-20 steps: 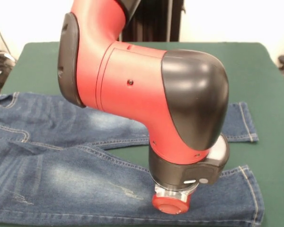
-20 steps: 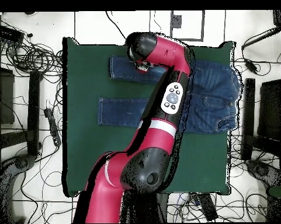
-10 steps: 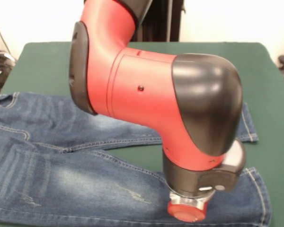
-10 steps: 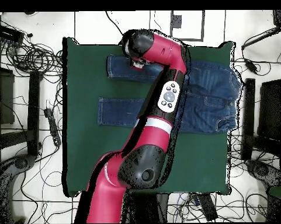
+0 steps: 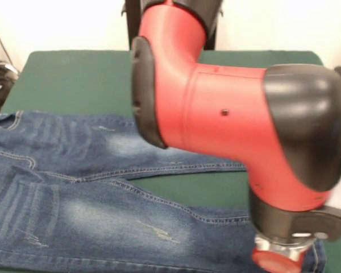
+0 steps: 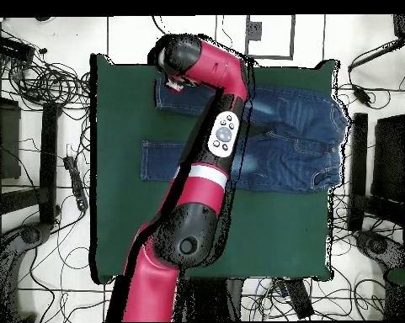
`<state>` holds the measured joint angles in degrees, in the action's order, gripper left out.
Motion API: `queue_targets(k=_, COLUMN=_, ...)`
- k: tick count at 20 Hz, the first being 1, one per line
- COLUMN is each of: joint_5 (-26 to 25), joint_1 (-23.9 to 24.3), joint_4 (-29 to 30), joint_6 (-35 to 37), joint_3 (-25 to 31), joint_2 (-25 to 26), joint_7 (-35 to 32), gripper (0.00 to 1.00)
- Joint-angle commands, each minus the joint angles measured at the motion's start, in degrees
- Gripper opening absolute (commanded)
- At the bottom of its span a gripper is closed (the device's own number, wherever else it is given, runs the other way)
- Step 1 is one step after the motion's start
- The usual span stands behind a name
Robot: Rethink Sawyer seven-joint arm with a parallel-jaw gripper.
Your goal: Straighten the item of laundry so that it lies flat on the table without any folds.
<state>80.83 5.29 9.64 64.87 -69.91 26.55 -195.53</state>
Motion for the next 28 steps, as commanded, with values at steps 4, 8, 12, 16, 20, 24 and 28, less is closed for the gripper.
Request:
queue_targets(k=4, joint_5=2.71, joint_1=-4.82, joint_4=3.15, joint_6=7.09, joint_3=-0.19, joint_2=-1.89, joint_7=-18.65, gripper=0.00)
queue_targets(k=8, joint_5=2.92, joint_1=-4.77, joint_4=3.05, joint_6=6.77, joint_3=-0.02, joint_2=-1.84, joint_7=-18.51, gripper=0.00)
queue_targets(k=12, joint_5=3.07, joint_1=-4.02, joint_4=2.46, joint_6=8.40, joint_3=-1.09, joint_2=-2.17, joint_7=-17.96, gripper=0.00)
queue_targets(k=16, joint_5=-0.75, joint_1=-2.75, joint_4=4.47, joint_6=10.90, joint_3=1.18, joint_2=-3.57, joint_7=-10.42, gripper=0.00)
queue_targets(k=20, joint_5=-5.68, joint_1=-0.30, joint_4=5.71, joint_6=14.93, joint_3=1.86, joint_2=-5.90, joint_7=-1.60, gripper=0.00)
queue_targets(k=24, joint_5=-7.11, joint_1=1.08, joint_4=6.00, joint_6=19.71, joint_3=5.64, joint_2=-8.75, joint_7=1.96, gripper=0.00)
queue_targets(k=28, joint_5=-7.44, joint_1=2.75, joint_4=4.16, joint_6=23.89, joint_3=5.01, joint_2=-10.03, joint_7=1.31, gripper=0.00)
